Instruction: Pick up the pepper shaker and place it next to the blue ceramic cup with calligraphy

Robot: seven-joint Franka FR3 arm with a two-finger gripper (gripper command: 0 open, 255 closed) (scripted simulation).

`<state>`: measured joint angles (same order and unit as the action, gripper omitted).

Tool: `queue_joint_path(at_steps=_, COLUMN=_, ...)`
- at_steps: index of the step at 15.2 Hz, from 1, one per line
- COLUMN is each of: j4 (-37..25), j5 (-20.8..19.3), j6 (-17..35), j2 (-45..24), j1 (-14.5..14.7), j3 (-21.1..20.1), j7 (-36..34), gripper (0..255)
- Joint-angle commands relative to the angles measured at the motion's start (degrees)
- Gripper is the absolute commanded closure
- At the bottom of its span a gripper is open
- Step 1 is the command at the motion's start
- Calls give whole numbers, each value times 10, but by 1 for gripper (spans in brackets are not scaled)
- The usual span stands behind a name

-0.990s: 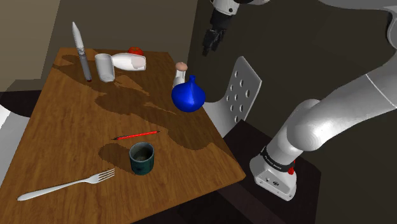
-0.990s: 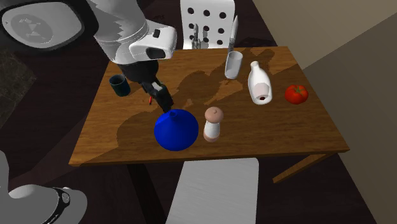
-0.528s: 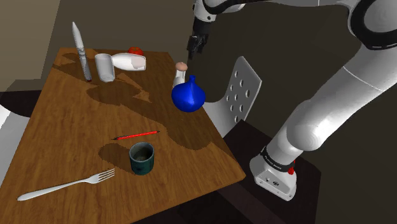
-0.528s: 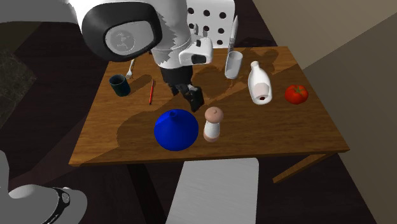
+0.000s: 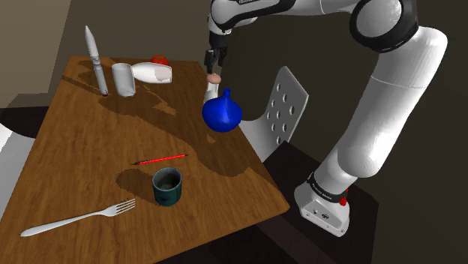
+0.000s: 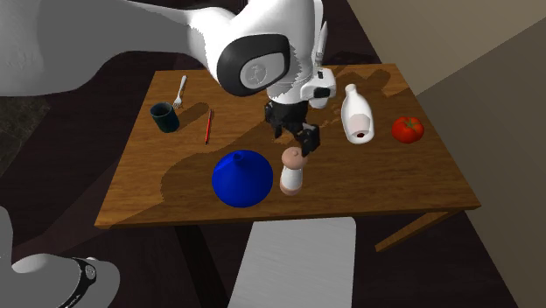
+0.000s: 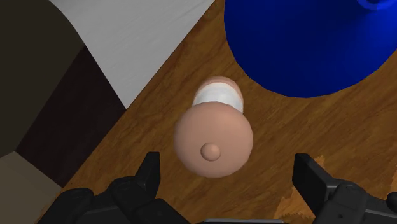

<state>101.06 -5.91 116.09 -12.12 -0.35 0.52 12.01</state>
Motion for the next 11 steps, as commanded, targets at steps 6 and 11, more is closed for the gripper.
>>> queue_joint_path(at_steps=6, j4=-31, j5=-9, j6=23, j2=-58, j1=0, j3=2, j7=-1, gripper=0)
queue_joint_path(at_steps=11, j4=-18, j5=-10, j6=46, j2=-68, j1=-1, j3=3, j7=-1, gripper=0)
